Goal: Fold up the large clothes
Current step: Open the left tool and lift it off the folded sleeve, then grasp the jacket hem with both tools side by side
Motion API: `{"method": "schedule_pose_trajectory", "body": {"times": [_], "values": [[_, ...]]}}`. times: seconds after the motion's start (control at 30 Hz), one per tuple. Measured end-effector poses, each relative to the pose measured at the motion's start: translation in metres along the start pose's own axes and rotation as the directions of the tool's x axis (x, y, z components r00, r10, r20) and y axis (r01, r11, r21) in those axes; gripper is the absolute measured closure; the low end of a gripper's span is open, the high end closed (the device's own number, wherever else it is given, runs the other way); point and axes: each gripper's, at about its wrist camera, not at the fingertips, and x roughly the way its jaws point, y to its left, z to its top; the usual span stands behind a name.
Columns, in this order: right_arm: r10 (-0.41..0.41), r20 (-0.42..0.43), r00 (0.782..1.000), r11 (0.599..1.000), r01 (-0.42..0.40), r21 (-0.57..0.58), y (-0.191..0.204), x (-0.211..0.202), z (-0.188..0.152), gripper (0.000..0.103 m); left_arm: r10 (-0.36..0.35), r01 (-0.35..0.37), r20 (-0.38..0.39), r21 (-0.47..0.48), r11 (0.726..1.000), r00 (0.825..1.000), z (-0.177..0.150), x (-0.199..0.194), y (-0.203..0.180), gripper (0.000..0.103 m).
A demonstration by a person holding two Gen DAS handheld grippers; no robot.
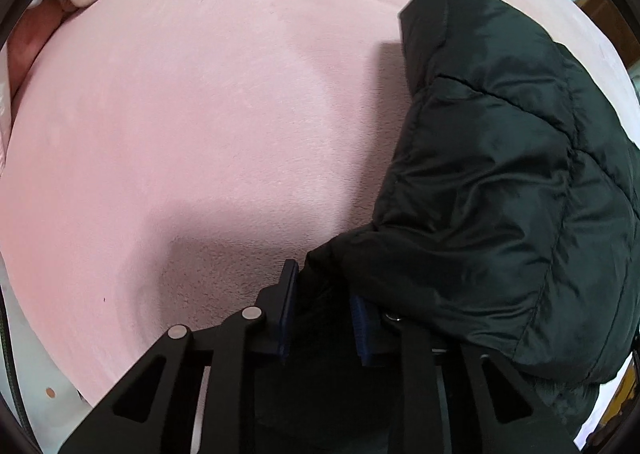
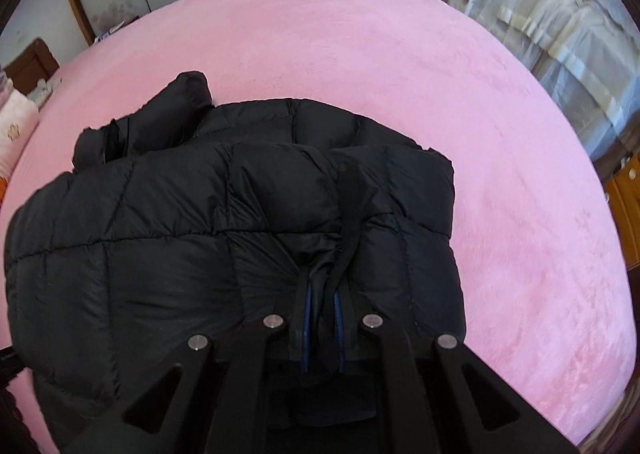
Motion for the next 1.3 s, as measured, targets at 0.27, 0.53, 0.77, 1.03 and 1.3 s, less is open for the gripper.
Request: {"method": "schedule_pose_trajectory", "body": {"times": [0.27, 0.53, 0.77, 1.03, 1.3], "values": [[-0.001, -0.065, 0.998, 0.999, 0.004, 0.046, -0.004, 0.008, 0.004, 0.084, -0.005, -0.001, -0.051, -0.116, 0.993, 0.999, 0.003, 0.0, 0.015, 0.079], [-0.041, -0.038, 0.998, 0.999, 0.042, 0.028, -0.008, -0.027, 0.013, 0.079, 0.008, -0.01, 0.086, 0.019, 1.0, 0.996, -0.004, -0.068, 0.007, 0.045], [0.052, 0.176, 0.983, 0.998, -0.056, 0.02, 0.02, -0.089, 0.017, 0.079, -0.077, 0.05, 0.285, 0.099, 0.994, 0.956, 0.011, -0.138, -0.028, 0.045], [0.306, 0.137, 0.942, 0.941, -0.279, -0.19, 0.123, -0.071, 0.019, 0.079, -0.229, 0.163, 0.266, 0.248, 0.955, 0.936, 0.039, -0.112, -0.13, 0.045], [0.225, 0.072, 0.972, 0.952, -0.204, -0.229, 0.151, -0.001, 0.026, 0.08, -0.201, 0.108, 0.272, 0.319, 0.941, 0.941, 0.052, -0.054, -0.166, 0.045]]}}
